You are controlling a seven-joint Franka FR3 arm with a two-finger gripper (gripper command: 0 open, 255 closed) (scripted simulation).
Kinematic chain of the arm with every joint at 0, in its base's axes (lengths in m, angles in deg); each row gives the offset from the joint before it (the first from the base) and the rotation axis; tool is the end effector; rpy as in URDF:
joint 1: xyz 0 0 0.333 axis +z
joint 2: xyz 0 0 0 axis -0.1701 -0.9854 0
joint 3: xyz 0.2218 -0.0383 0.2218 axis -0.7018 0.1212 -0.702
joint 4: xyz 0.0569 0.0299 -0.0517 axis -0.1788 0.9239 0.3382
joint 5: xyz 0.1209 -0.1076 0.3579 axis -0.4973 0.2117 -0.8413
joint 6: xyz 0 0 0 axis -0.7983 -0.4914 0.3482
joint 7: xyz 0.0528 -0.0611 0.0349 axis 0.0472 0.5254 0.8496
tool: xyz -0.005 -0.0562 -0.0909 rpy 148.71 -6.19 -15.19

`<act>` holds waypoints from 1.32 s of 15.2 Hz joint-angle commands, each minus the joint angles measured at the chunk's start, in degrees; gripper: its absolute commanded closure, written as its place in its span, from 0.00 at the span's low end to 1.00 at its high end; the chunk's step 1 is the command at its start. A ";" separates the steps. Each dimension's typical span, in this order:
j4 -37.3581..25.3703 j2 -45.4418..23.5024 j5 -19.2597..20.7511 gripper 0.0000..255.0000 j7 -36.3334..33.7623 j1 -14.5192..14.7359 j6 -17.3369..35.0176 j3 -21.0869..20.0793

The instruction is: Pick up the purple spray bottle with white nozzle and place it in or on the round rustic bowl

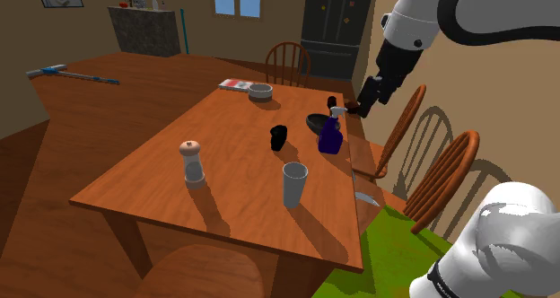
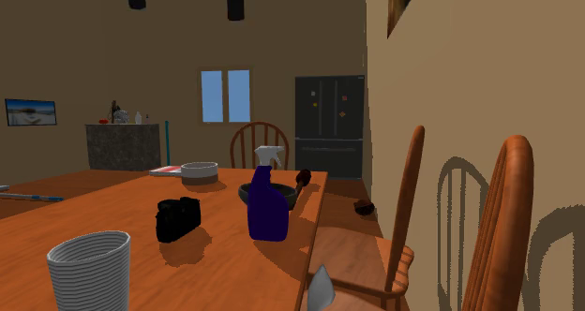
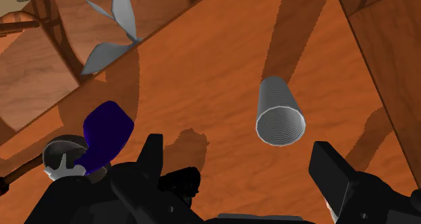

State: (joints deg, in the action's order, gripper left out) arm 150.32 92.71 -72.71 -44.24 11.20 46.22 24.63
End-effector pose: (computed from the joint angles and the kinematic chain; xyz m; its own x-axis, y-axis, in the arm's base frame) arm 0.3082 0.0244 0.6141 0.9828 -0.0376 0.1810 -0.0622 -0.9893 0.1320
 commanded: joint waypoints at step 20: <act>16.03 -12.73 13.35 0.00 30.07 -1.61 40.78 26.64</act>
State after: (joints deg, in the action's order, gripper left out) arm 166.21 81.56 -59.72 -16.04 9.39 84.45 49.63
